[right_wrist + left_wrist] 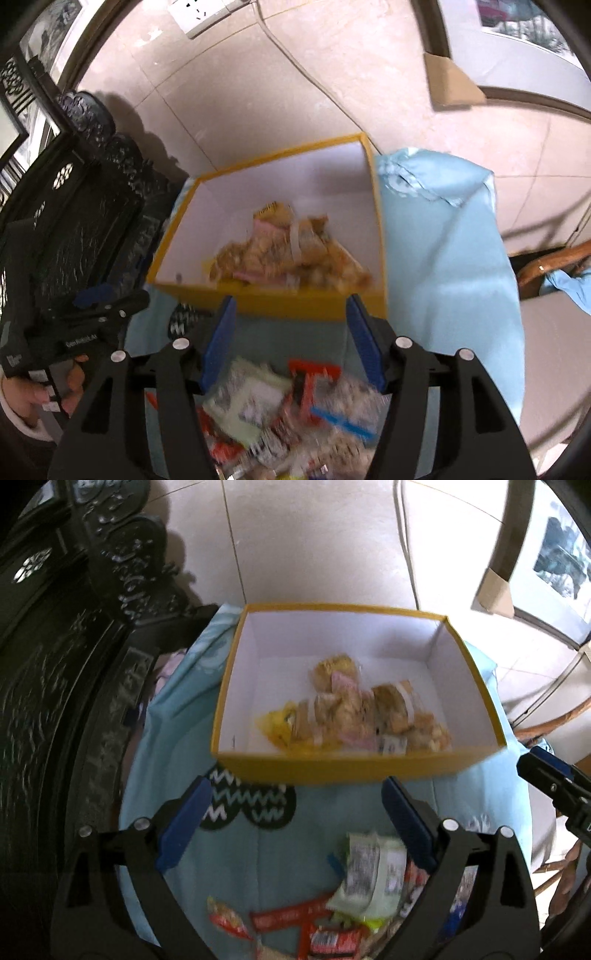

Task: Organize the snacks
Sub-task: 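Grasp the green snack bag with the left tool while the right tool grasps the blue biscuit pack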

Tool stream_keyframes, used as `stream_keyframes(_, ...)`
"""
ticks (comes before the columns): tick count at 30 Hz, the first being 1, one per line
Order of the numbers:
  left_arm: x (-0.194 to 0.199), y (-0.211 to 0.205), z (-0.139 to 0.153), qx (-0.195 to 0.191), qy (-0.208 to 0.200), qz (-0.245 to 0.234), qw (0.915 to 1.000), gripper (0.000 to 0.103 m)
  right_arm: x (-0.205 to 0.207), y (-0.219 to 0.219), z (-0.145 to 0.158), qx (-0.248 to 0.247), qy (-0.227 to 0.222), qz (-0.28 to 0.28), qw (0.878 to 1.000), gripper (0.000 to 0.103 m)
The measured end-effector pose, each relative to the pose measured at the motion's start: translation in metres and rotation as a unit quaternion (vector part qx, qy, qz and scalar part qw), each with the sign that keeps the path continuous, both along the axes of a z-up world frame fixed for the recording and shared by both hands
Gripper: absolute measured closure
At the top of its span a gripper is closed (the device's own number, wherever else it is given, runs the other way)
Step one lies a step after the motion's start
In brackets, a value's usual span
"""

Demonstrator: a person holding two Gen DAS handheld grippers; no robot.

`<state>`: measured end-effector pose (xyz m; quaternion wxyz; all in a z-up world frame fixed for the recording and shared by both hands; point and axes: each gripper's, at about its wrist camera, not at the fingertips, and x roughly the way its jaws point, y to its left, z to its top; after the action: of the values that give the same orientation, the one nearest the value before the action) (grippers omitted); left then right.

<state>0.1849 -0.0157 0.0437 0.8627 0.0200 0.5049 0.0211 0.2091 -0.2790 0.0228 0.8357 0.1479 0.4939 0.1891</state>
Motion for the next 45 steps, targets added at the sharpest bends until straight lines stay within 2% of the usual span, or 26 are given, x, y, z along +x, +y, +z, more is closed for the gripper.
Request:
stream_keyframes(4, -0.032, -0.002, -0.017, 0.004, 0.018, -0.009, 0.9998, 0.008, -0.037, -0.01, -0.014, -0.015, 0.02, 0.006, 1.0, 0.041)
stream_keyframes(11, -0.071, -0.006, -0.068, 0.007, 0.072, -0.015, 0.9972, 0.008, -0.083, -0.028, -0.04, -0.023, 0.061, 0.002, 0.998, 0.041)
stream_keyframes(16, -0.073, -0.022, -0.094, -0.006, 0.097, -0.021, 0.9951, 0.008, -0.104, -0.039, -0.051, -0.024, 0.083, -0.005, 0.996, 0.041)
stream_keyframes(21, -0.067, -0.051, -0.117, 0.005, 0.108, -0.044, 0.9932, 0.009, -0.118, -0.051, -0.055, -0.024, 0.092, -0.014, 0.995, 0.041)
stream_keyframes(24, -0.06, -0.063, -0.131, 0.011, 0.12, -0.049, 0.9915, 0.018, -0.122, -0.057, -0.06, -0.023, 0.101, -0.018, 0.994, 0.041)
stream_keyframes(27, -0.051, -0.071, -0.139, -0.006, 0.125, -0.056, 0.9906, 0.019, -0.125, -0.062, -0.064, -0.026, 0.108, -0.021, 0.994, 0.041)
stream_keyframes(31, -0.042, -0.081, -0.15, -0.006, 0.127, -0.07, 0.9894, 0.021, -0.124, -0.064, -0.066, -0.028, 0.113, -0.019, 0.993, 0.041)
stream_keyframes(33, -0.038, -0.078, -0.155, -0.028, 0.133, -0.062, 0.9887, 0.026, -0.123, -0.06, -0.067, -0.028, 0.114, -0.013, 0.993, 0.041)
stream_keyframes(34, -0.036, -0.076, -0.156, -0.046, 0.135, -0.061, 0.988, 0.043, -0.123, -0.057, -0.067, -0.028, 0.115, -0.009, 0.993, 0.041)
stream_keyframes(35, -0.035, -0.075, -0.154, -0.06, 0.13, -0.061, 0.9879, 0.051, -0.123, -0.055, -0.068, -0.028, 0.115, -0.006, 0.993, 0.041)
stream_keyframes(36, -0.035, -0.076, -0.151, -0.056, 0.123, -0.065, 0.9887, 0.056, -0.123, -0.052, -0.069, -0.027, 0.117, 0.0, 0.993, 0.041)
stream_keyframes(37, -0.035, -0.077, -0.15, -0.058, 0.12, -0.072, 0.9884, 0.073, -0.123, -0.049, -0.071, -0.028, 0.119, 0.004, 0.992, 0.041)
stream_keyframes(40, -0.034, -0.078, -0.139, -0.052, 0.11, -0.082, 0.9892, 0.089, -0.124, -0.044, -0.073, -0.026, 0.122, 0.01, 0.992, 0.041)
stream_keyframes(45, -0.044, -0.059, -0.112, -0.064, 0.081, -0.076, 0.9917, 0.09, -0.124, -0.04, -0.072, -0.023, 0.12, 0.018, 0.992, 0.041)
